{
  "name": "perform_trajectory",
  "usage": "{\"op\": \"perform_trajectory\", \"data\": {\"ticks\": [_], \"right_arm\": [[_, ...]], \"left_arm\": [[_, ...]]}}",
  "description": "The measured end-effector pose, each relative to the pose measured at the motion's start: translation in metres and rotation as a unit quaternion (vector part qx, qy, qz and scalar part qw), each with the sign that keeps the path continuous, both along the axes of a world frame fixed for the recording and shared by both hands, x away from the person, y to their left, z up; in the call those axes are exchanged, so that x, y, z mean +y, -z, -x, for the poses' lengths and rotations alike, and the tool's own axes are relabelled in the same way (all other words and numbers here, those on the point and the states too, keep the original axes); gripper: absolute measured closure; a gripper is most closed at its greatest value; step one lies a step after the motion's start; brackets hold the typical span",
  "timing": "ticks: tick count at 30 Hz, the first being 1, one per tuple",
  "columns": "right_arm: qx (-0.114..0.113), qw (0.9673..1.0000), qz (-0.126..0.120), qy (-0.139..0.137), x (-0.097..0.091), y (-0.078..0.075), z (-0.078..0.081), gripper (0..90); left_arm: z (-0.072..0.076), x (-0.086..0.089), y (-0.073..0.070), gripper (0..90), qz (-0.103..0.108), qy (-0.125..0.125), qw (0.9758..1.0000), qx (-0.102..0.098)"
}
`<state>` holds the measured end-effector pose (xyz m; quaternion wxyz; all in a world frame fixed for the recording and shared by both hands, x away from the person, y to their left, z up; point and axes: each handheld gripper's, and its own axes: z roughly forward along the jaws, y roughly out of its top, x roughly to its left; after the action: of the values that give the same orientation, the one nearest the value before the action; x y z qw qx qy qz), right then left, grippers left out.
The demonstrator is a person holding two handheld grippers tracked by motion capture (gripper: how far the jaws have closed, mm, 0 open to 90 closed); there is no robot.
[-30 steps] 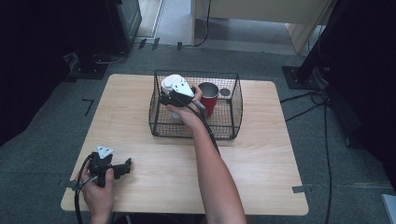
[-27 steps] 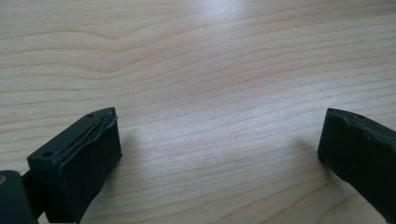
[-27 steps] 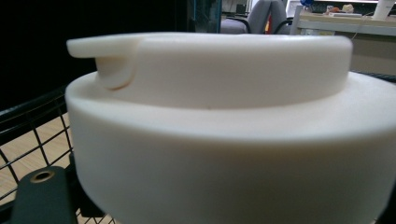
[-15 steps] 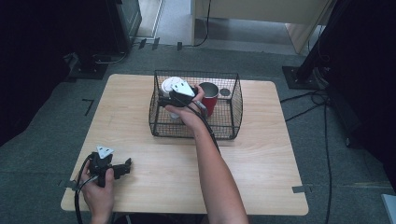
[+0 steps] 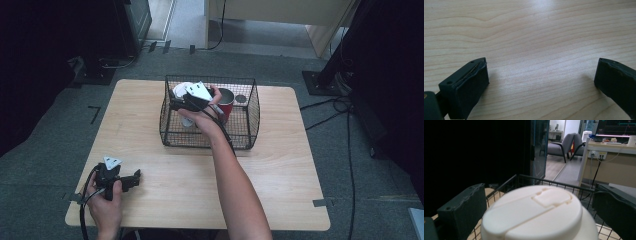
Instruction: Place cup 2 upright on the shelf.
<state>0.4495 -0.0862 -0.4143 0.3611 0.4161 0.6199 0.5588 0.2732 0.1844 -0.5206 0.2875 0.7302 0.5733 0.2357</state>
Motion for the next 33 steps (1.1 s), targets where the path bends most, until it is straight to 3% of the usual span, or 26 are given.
{"op": "perform_trajectory", "data": {"ticks": [17,33], "right_arm": [[-0.029,0.9995,-0.01,-0.001,-0.019,-0.03,0.024,0.0],[-0.033,0.9993,-0.013,0.011,-0.051,-0.027,0.049,0.0]], "left_arm": [[0.0,0.0,0.0,0.0,0.0,0.0,1.0,0.0],[0.0,0.0,0.0,0.0,0.0,0.0,1.0,0.0]]}}
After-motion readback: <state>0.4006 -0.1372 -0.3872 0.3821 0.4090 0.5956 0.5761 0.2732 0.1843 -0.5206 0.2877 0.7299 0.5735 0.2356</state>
